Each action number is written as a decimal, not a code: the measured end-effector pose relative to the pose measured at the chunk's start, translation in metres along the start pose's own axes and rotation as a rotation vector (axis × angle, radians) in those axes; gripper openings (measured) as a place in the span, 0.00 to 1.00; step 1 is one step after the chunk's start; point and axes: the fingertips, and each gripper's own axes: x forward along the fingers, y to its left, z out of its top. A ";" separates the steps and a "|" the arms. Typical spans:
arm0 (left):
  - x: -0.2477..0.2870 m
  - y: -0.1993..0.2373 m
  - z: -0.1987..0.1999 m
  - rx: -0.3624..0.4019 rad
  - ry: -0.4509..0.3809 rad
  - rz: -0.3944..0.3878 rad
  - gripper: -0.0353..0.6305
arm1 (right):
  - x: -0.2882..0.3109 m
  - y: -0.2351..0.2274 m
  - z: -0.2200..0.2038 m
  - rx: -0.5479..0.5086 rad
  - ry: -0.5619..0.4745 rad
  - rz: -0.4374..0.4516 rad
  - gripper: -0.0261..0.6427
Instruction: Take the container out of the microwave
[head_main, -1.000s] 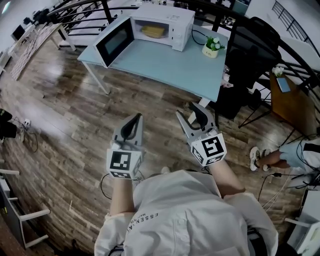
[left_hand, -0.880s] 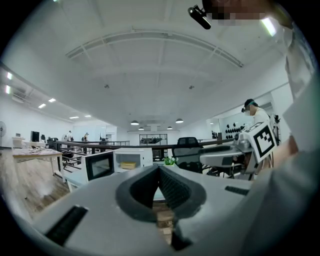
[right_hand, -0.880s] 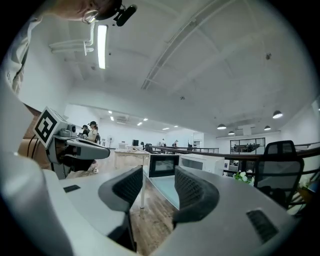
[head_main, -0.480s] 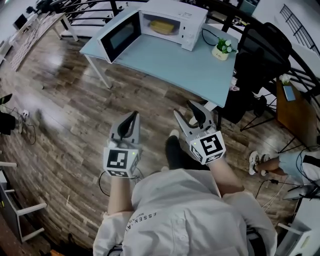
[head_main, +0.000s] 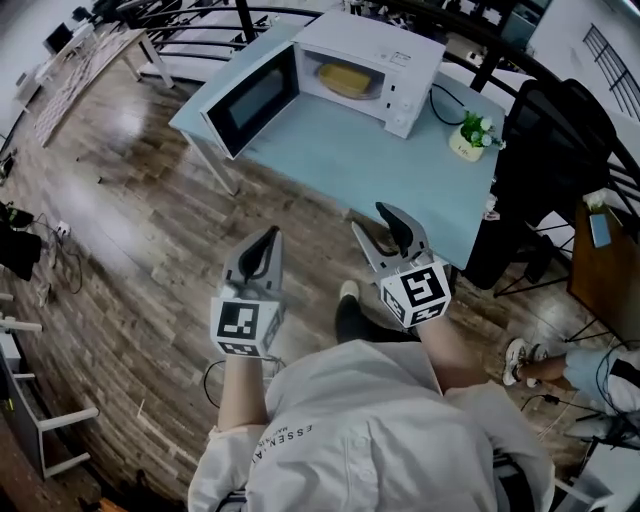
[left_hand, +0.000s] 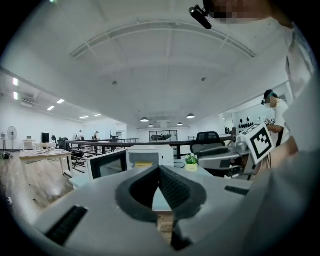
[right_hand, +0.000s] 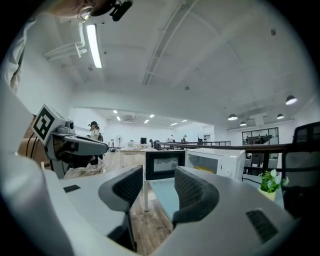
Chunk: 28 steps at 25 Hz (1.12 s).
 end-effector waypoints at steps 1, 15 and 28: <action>0.015 0.006 0.004 0.000 0.003 0.002 0.06 | 0.013 -0.012 0.001 0.003 0.004 0.000 0.33; 0.212 0.081 0.022 -0.006 0.039 0.015 0.06 | 0.170 -0.164 -0.002 0.026 0.057 0.020 0.33; 0.311 0.123 0.034 0.043 0.041 -0.097 0.06 | 0.253 -0.216 -0.010 0.018 0.109 -0.033 0.33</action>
